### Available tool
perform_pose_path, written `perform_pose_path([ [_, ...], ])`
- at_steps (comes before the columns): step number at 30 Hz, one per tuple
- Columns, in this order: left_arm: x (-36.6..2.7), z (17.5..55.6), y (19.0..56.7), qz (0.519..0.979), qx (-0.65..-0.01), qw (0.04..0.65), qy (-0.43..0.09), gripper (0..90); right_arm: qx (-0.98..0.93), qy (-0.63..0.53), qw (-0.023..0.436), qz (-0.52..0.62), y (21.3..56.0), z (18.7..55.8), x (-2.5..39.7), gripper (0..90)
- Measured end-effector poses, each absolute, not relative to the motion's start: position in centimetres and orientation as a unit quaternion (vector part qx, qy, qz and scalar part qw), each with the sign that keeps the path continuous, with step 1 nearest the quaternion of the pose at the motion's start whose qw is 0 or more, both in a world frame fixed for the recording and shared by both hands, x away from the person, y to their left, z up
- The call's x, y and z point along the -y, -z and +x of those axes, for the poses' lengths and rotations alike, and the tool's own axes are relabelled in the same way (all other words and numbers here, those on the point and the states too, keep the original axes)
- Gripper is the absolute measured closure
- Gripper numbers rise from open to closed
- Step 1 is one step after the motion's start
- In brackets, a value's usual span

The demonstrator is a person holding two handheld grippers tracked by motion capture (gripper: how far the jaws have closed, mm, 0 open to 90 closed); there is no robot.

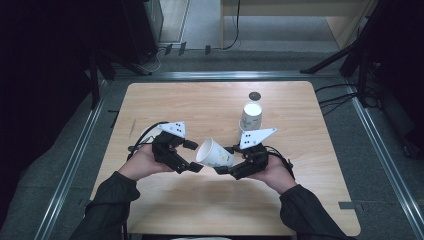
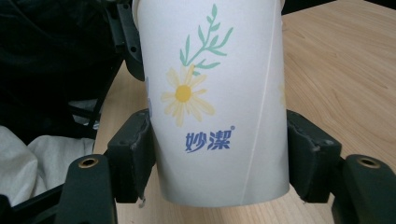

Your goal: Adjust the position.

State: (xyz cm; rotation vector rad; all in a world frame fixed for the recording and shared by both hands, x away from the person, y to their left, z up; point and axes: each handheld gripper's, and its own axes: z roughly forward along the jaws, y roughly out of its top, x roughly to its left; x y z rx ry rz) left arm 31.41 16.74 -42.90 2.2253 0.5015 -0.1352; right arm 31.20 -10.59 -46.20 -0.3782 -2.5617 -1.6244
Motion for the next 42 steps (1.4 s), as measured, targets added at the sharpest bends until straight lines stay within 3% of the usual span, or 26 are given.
perform_pose_path([
  [22, -15.7, 31.2, 43.0, 0.86, -0.198, 0.465, 0.073, 15.1, 0.836, 0.532, 0.064, -0.117, 46.8, 31.1, 9.7, 33.1],
  [42, -15.8, 31.1, 43.0, 0.855, -0.198, 0.473, 0.072, 23.3, 0.833, 0.536, 0.073, -0.118, 46.9, 31.1, 9.5, 33.2],
])
